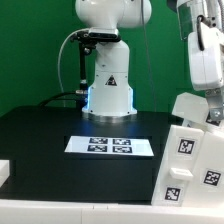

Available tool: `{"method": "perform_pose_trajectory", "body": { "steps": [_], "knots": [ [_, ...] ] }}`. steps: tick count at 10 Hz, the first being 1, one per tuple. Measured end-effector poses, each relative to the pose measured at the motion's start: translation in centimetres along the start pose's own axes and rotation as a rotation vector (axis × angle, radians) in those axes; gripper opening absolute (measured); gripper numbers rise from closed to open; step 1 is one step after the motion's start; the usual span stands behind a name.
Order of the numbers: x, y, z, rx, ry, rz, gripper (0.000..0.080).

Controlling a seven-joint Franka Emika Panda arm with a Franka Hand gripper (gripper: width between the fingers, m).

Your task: Assemble cabinet

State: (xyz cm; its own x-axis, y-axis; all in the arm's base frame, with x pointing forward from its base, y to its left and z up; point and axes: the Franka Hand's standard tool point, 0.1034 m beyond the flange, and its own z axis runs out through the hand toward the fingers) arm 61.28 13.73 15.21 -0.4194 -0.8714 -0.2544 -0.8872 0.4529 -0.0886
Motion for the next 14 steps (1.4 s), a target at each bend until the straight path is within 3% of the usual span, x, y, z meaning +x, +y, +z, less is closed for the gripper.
{"method": "perform_pose_trajectory", "body": {
  "steps": [1, 2, 3, 5, 6, 9, 10, 11, 12, 14],
  "knots": [
    [0.0, 0.0, 0.0, 0.000, 0.000, -0.005, 0.0767],
    [0.1, 0.0, -0.1, -0.002, 0.001, -0.033, 0.0767],
    [0.8, -0.2, -0.7, -0.030, 0.000, -0.139, 0.0791],
    [1.8, -0.9, -2.7, -0.048, -0.020, -0.249, 0.0798],
    [1.6, -0.6, -3.5, -0.086, -0.032, -0.329, 0.0796],
    [1.5, -0.6, -3.5, -0.096, -0.041, -0.540, 0.0796],
    [1.7, -0.3, -3.5, -0.130, -0.029, -0.664, 0.0796],
    [2.0, -0.2, -3.9, -0.198, 0.000, -0.849, 0.0796],
    [1.8, -0.6, -4.4, -0.228, 0.002, -1.029, 0.0796],
    [1.9, -0.4, -4.5, -0.247, -0.003, -1.259, 0.0796]
  ]
}}
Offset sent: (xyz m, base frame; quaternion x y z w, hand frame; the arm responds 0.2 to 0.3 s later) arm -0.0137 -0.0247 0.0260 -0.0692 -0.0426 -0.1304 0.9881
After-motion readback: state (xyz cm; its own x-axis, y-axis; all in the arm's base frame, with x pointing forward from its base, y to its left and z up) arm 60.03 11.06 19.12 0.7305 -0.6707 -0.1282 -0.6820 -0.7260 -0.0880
